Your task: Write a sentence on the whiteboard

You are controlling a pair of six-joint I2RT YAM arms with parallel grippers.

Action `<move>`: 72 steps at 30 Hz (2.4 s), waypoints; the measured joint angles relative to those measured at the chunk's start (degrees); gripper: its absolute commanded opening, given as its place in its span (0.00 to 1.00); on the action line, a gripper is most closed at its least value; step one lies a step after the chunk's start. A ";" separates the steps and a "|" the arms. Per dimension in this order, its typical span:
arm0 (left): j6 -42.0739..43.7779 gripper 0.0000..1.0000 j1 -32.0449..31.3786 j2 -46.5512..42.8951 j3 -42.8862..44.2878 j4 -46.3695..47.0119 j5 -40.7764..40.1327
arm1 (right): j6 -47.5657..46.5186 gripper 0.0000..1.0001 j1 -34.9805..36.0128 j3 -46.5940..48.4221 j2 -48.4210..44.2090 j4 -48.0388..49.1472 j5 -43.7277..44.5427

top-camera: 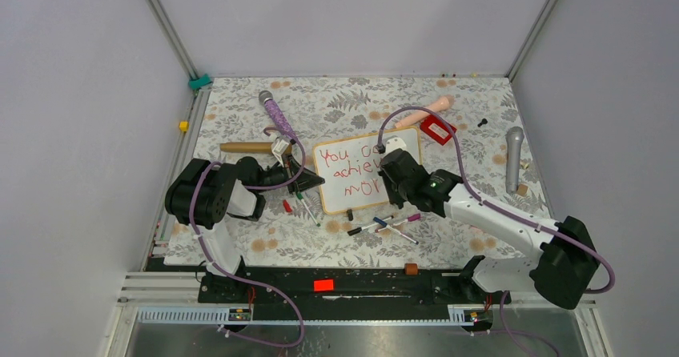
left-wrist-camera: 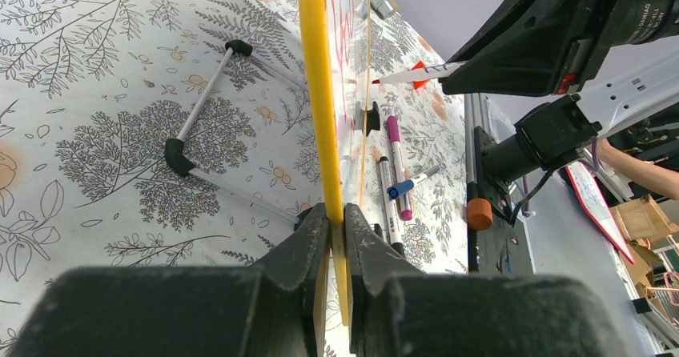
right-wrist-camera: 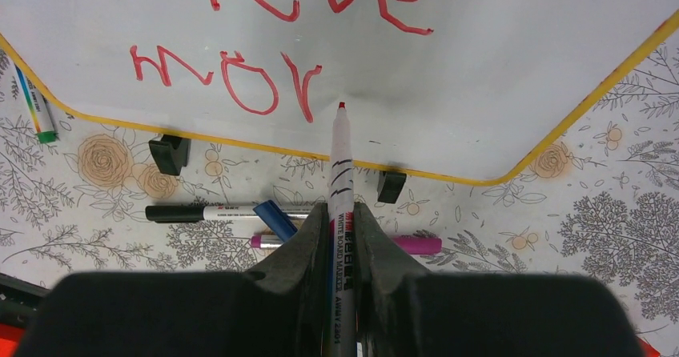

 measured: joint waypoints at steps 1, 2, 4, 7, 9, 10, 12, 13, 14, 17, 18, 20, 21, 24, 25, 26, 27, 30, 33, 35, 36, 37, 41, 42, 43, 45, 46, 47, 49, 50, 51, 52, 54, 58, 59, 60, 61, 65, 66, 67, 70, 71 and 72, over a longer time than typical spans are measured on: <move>0.02 0.01 0.00 0.00 0.00 0.00 0.00 | 0.11 0.00 0.00 0.24 0.63 0.00 0.00; 0.02 0.01 0.00 0.00 0.00 0.00 0.00 | 0.26 0.00 0.00 0.44 1.07 0.07 0.02; 0.02 0.01 0.00 0.00 0.00 0.00 0.02 | 0.44 0.00 0.00 0.72 1.55 0.09 0.11; 0.02 0.01 0.00 0.00 0.00 0.00 0.00 | 0.46 0.00 0.00 1.27 1.97 0.13 0.44; 0.02 0.01 0.00 0.00 0.00 0.00 0.02 | 0.46 0.00 0.00 1.36 2.01 0.13 0.52; 0.02 0.01 0.02 0.00 0.00 -0.02 0.02 | 0.46 0.00 0.00 1.40 2.08 0.13 0.72; 0.02 0.01 0.02 0.00 0.00 -0.02 0.02 | 0.46 0.00 0.00 1.42 2.36 0.13 1.11; 0.02 0.01 0.02 0.00 0.00 -0.02 0.02 | 0.46 0.00 0.00 1.51 2.58 0.11 1.36; 0.02 0.01 0.02 0.00 0.00 -0.02 0.00 | 0.46 0.00 0.00 1.62 2.91 0.11 1.51; 0.02 0.01 0.02 0.00 0.00 -0.02 0.02 | 0.48 0.00 0.00 2.10 3.67 0.00 1.88; 0.00 0.01 0.02 0.00 0.00 -0.02 0.04 | 0.50 0.00 0.00 2.23 3.80 -0.09 1.95; 0.00 0.01 0.02 0.00 0.00 0.00 0.07 | 0.66 0.00 0.00 2.47 4.00 -0.37 2.03; 0.00 0.01 0.02 0.00 0.00 -0.02 0.11 | 0.70 0.00 0.00 2.64 4.11 -0.50 2.19; 0.00 0.01 0.02 0.00 0.00 0.00 0.15 | 0.90 0.00 -0.02 2.99 4.37 -0.92 2.89; 0.00 0.01 0.02 0.00 0.00 0.00 0.15 | 0.94 0.00 -0.02 3.02 4.37 -1.16 3.19; 0.00 0.01 0.02 0.00 0.00 0.00 0.15 | 0.94 0.00 -0.02 3.02 4.37 -1.27 3.32; 0.00 0.01 0.02 0.00 0.00 0.00 0.15 | 0.94 0.00 -0.07 3.04 4.37 -1.49 3.48; 0.00 0.01 0.02 0.00 0.00 0.00 0.15 | 0.96 0.00 -0.50 3.06 4.37 -2.10 3.91; 0.00 0.01 0.02 0.00 0.00 0.00 0.15 | 0.94 0.00 -1.01 3.13 4.37 -2.29 4.09; 0.00 0.01 0.02 0.00 0.00 0.02 0.15 | 0.92 0.00 -1.22 3.32 4.37 -2.51 4.11; 0.00 0.01 0.02 0.00 0.00 0.02 0.15 | 0.90 0.00 -1.31 3.48 4.39 -2.64 4.15; 0.00 0.01 0.02 0.00 0.00 0.02 0.15 | 0.87 0.00 -1.42 3.89 4.57 -2.99 4.31; 0.00 0.01 0.02 0.00 0.00 0.02 0.15 | 0.63 0.00 -1.53 5.81 5.62 -3.69 4.42; 0.00 0.01 0.02 0.00 0.00 0.02 0.17 | 0.55 0.00 -1.53 6.19 5.77 -3.72 4.39; 0.00 0.01 0.02 0.00 0.00 0.02 0.17 | 0.39 0.00 -1.53 6.47 5.88 -3.72 4.37; 0.00 0.01 0.02 0.00 0.00 0.02 0.17 | 0.13 0.00 -1.53 6.80 5.92 -3.52 4.26; 0.00 0.01 0.02 0.00 0.00 0.02 0.17 | 0.00 0.00 -1.55 6.84 5.92 -3.52 4.22; 0.00 0.01 0.02 0.00 0.00 0.02 0.17 | -0.07 0.00 -1.55 6.84 5.92 -3.52 4.13; 0.00 0.01 0.02 0.00 0.00 0.02 0.17 | -0.13 0.00 -1.64 6.84 5.95 -3.52 3.85; 0.00 0.01 0.02 0.00 0.00 0.02 0.17 | -0.15 0.00 -1.68 6.84 5.95 -3.50 3.72; 0.00 0.01 0.02 0.00 0.00 0.02 0.17 | -0.13 0.00 -1.73 6.84 5.95 -3.39 3.26; 0.00 0.01 0.02 0.00 0.00 0.02 0.17 | -0.15 0.00 -1.73 6.84 5.92 -3.28 2.93; 0.00 0.01 0.02 0.00 0.00 0.02 0.17 | -0.13 0.00 -1.75 6.82 5.92 -3.06 2.32; 0.00 0.01 0.02 0.00 0.00 0.02 0.17 | -0.02 0.00 -1.77 6.56 5.92 -2.36 0.76; 0.00 0.01 0.02 0.00 0.00 0.02 0.17 | 0.00 0.00 -1.77 6.40 5.90 -2.12 0.39; 0.00 0.01 0.02 0.00 0.00 0.02 0.17 | 0.04 0.00 -1.77 6.14 5.81 -1.86 0.02; 0.00 0.01 0.02 0.00 0.00 0.02 0.17 | 0.20 0.00 -1.77 5.79 5.68 -1.70 -0.26; 0.00 0.01 0.02 0.00 0.00 0.02 0.17 | 0.81 0.00 -1.77 4.87 5.46 -1.68 -0.83; 0.00 0.01 0.02 0.00 0.00 0.02 0.17 | 0.96 0.00 -1.77 4.70 5.46 -1.77 -0.87; 0.00 0.01 0.02 0.00 0.00 0.04 0.17 | 1.09 0.00 -1.77 4.52 5.46 -1.97 -0.90; -0.02 0.01 0.02 0.00 0.00 0.07 0.17 | 1.44 0.00 -1.77 3.80 5.44 -2.16 -0.90; -0.02 0.01 0.02 0.00 0.00 0.07 0.20 | 1.53 0.00 -1.77 3.61 5.42 -2.27 -0.87; -0.02 0.01 0.02 0.00 0.00 0.09 0.20 | 1.55 0.00 -1.77 3.50 5.40 -2.38 -0.83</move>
